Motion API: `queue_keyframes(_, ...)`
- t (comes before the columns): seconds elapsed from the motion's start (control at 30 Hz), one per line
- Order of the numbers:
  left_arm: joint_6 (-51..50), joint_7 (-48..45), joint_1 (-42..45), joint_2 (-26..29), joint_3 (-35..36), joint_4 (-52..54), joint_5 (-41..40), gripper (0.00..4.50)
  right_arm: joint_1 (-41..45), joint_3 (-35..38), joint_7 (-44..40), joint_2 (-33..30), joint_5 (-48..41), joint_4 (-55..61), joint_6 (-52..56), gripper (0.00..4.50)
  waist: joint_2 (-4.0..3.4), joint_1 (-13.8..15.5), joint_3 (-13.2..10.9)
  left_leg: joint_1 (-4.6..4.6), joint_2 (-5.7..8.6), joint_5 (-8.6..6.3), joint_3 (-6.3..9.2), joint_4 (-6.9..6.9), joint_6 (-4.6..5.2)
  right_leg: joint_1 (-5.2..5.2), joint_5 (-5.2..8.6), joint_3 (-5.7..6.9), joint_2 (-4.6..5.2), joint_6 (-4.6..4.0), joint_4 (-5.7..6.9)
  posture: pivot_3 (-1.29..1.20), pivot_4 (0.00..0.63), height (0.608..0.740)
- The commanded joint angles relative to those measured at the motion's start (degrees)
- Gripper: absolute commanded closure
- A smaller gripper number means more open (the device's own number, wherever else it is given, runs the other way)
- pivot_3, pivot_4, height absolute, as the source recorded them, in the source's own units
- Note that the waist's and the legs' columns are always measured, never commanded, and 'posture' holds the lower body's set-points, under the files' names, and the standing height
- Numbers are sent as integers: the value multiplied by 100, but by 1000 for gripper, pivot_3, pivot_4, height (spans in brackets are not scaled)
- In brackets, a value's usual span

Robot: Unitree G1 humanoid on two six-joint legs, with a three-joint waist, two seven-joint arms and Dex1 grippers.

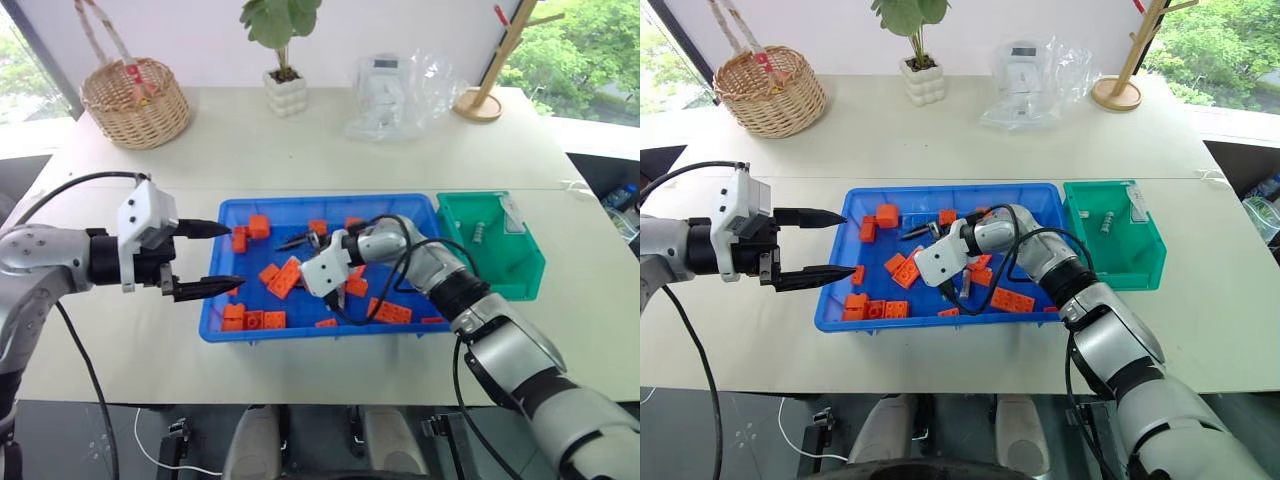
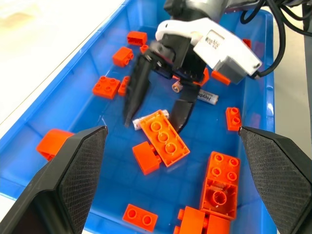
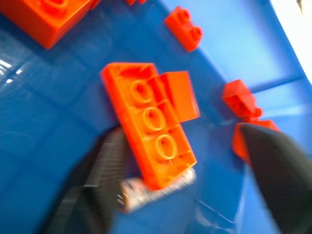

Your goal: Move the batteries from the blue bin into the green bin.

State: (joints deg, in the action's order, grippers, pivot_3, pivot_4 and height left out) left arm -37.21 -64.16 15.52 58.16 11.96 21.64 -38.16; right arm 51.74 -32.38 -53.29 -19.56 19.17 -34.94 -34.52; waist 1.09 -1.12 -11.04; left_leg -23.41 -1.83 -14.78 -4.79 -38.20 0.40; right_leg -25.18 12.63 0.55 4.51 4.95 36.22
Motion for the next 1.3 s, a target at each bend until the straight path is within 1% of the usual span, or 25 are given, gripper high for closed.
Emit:
queue_keyframes(0.03,85,-11,132,-1,27,40,-13,0,-14,80,-123,20,-130,185,22,3051,0,-1,0,0,0,0,0,0,0,0,0,0,0,0,0,0,150,736)
queue_keyframes(0.1,122,-26,160,-7,8,-16,20,0,-48,133,-221,7,-227,312,141,4072,0,-3,0,0,0,0,0,0,0,0,0,0,0,0,0,0,150,736)
queue_keyframes(0.27,205,-42,194,-46,-43,-91,88,0,-64,229,-366,117,-455,556,477,4072,0,-5,0,0,0,0,1,0,0,0,0,0,-2,0,0,0,150,736)
queue_keyframes(0.37,251,-48,235,-83,-91,-120,123,0,-43,223,-403,462,-618,679,827,4072,1,-17,0,0,-1,0,1,1,0,0,0,0,-2,0,0,0,150,736)
queue_keyframes(0.5,296,-55,287,-115,-153,-155,163,0,5,141,-336,975,-585,601,1090,4072,1,-20,0,0,-3,0,3,3,0,-3,0,0,-7,0,3,0,150,736)
queue_keyframes(0.6,302,-46,338,-134,-184,-167,175,0,33,121,-396,1127,-532,499,1187,4072,1,2,0,0,-2,0,2,3,0,-2,0,0,-5,0,4,0,150,736)
queue_keyframes(0.7,309,-44,353,-142,-181,-172,177,0,85,160,-395,1099,-479,537,1283,3021,3,11,2,-1,-1,0,3,0,0,1,0,0,-1,0,1,0,150,736)
queue_keyframes(0.73,312,-43,353,-141,-178,-174,176,0,111,194,-374,1066,-460,598,1362,2535,3,6,2,-1,-1,0,3,0,0,1,0,0,0,-1,1,0,150,736)
queue_keyframes(0.77,321,-38,329,-138,-170,-164,180,0,141,233,-492,941,-458,844,1575,1984,3,5,2,-1,-1,0,3,0,0,1,0,0,0,-1,1,0,150,736)
queue_keyframes(0.8,333,-35,303,-136,-162,-155,186,0,163,278,-614,828,-478,1113,1812,1541,2,9,1,-1,-1,0,3,0,0,0,0,1,-1,-1,1,0,150,736)
queue_keyframes(0.97,351,3,265,-179,-181,-126,193,0,152,999,-1130,547,-1338,2842,4689,1541,3,6,1,-5,-3,0,8,2,0,-5,-1,1,-1,0,4,0,150,736)
queue_keyframes(1.1,378,-2,299,-251,-269,-120,221,0,-23,1352,-1266,197,-1864,3982,7057,1541,4,16,2,-4,-4,0,12,3,0,-4,-1,5,-2,0,5,0,150,736)
queue_keyframes(1.2,400,-17,400,-298,-343,-200,266,0,-208,1396,-1173,-102,-2116,4551,8170,1541,5,44,3,-5,-1,0,10,2,0,-3,0,6,1,-1,3,0,150,736)
queue_keyframes(1.3,434,-50,506,-342,-424,-273,299,0,-346,1452,-942,-171,-2416,4828,9211,1541,5,33,3,-6,0,-1,7,2,1,-3,9,5,4,-16,-1,0,150,736)
